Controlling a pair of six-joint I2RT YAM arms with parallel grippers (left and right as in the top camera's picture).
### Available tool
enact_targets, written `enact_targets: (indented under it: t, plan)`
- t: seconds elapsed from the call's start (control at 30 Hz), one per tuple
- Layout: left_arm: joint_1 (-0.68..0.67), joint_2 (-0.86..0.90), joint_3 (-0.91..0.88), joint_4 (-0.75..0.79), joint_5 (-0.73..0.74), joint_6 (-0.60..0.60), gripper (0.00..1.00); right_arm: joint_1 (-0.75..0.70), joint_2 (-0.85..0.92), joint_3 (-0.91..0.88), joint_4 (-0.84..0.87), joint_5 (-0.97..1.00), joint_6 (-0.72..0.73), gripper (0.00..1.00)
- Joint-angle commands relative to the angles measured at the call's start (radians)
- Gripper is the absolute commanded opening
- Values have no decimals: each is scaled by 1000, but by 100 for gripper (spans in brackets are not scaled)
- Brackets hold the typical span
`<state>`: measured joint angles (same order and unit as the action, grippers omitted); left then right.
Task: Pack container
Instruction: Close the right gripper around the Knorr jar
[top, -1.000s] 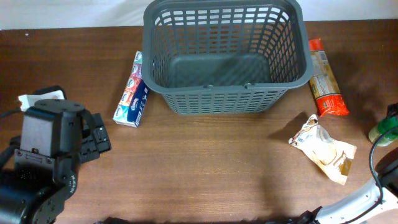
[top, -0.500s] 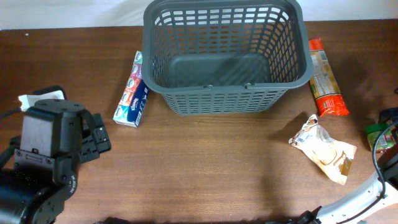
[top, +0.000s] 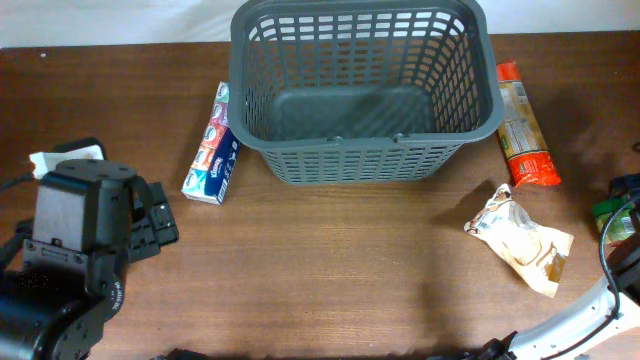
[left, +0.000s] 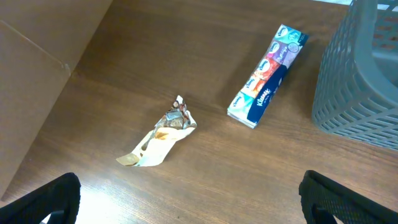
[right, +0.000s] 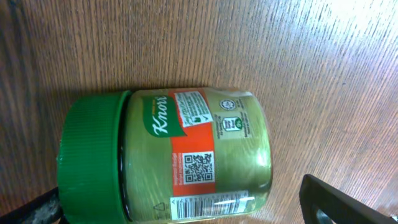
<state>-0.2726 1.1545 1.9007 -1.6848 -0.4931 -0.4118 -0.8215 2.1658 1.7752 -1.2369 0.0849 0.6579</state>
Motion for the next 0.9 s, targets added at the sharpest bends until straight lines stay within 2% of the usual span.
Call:
enact_targets:
  t: [0.0, 0.87]
  plan:
    - [5, 2, -2, -2, 8, -6, 100, -5, 0, -10, -4, 19, 1, 99]
    - [5, 2, -2, -2, 8, -6, 100, -5, 1, -10, 43, 20, -23, 99]
